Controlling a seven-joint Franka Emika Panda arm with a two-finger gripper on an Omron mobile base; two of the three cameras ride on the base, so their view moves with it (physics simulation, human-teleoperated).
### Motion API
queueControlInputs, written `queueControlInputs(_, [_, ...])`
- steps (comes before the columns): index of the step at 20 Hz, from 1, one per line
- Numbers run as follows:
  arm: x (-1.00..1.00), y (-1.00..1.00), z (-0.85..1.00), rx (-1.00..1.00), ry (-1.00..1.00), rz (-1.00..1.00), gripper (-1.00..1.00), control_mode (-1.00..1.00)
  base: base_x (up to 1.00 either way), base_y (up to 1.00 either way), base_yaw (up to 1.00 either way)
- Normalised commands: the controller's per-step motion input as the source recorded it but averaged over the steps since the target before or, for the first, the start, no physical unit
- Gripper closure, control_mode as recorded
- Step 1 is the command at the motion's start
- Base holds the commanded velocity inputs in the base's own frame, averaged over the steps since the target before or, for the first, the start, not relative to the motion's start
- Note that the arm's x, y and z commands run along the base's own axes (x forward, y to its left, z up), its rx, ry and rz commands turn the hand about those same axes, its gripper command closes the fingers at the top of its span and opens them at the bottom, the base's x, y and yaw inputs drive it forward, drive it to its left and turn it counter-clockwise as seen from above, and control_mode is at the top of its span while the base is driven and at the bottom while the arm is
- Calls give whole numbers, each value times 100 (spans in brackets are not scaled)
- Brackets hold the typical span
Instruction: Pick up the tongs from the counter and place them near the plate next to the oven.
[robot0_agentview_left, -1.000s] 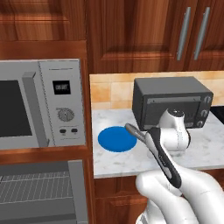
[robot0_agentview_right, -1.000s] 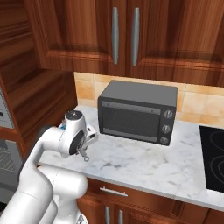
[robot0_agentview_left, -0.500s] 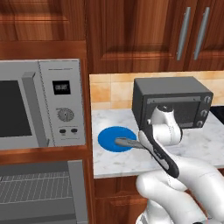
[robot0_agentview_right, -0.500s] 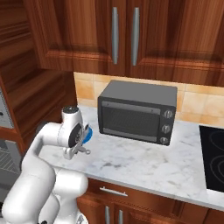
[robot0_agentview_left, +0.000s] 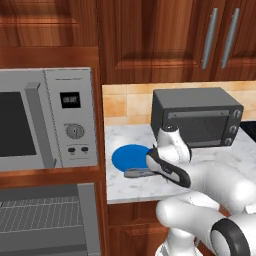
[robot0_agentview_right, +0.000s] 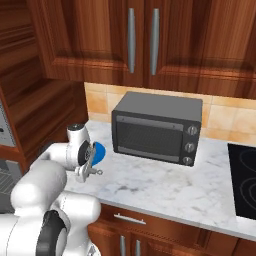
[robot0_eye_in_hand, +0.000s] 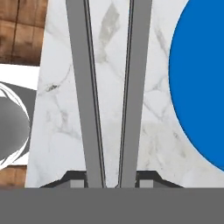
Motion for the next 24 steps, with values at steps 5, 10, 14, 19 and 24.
queueControlInputs(5, [9, 9, -47, -11, 7, 5, 100, -100, 0, 0, 0])
queueControlInputs(10, [5, -1, -53, -1, 1, 0, 100, -100, 0, 0, 0])
queueControlInputs(14, [11, -1, -43, 0, 0, 0, 100, -100, 0, 0, 0])
queueControlInputs(19, [18, 0, -25, 0, -1, 0, 100, -100, 0, 0, 0])
queueControlInputs(24, [-14, -9, -9, 4, -12, -2, -100, -100, 0, 0, 0])
